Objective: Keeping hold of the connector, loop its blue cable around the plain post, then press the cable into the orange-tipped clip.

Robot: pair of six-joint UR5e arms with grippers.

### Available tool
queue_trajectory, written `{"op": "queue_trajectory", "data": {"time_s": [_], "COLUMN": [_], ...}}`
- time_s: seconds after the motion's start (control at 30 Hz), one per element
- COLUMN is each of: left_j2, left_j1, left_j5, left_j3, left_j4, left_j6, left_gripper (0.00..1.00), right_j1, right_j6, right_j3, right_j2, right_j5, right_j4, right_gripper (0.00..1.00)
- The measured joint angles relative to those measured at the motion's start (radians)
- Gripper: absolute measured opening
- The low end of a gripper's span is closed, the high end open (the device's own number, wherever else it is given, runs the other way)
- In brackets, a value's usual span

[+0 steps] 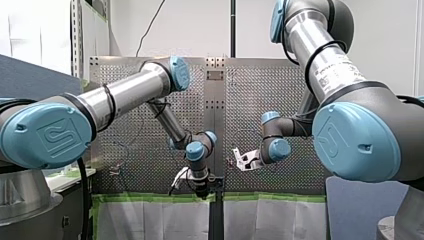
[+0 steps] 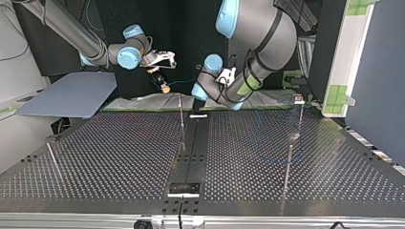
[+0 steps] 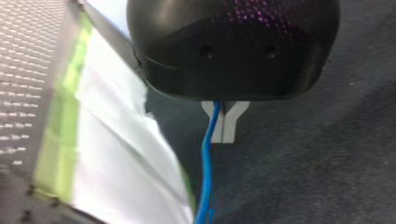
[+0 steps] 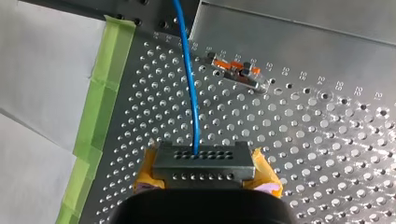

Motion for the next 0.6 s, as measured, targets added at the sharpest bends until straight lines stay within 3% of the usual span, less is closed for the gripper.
{"op": "queue_trajectory", "data": {"time_s": [0.33, 0.6], "left_j2": [0.101, 0.175], "left_j1": [-0.024, -0.065], "left_j5": [-0.096, -0.170], "left_j3": [-0.101, -0.174], "left_j4": [0.102, 0.175], "left_j6": [-0.100, -0.117], "left_gripper": [0.00, 0.00], "right_j1": [-0.010, -0.023], "right_j6": [0.006, 0.008], "right_j3": [0.000, 0.000], "right_j2": [0.000, 0.000], "right_j5": [0.010, 0.021], "right_j4": [0.007, 0.006], "right_gripper": [0.00, 0.00]}}
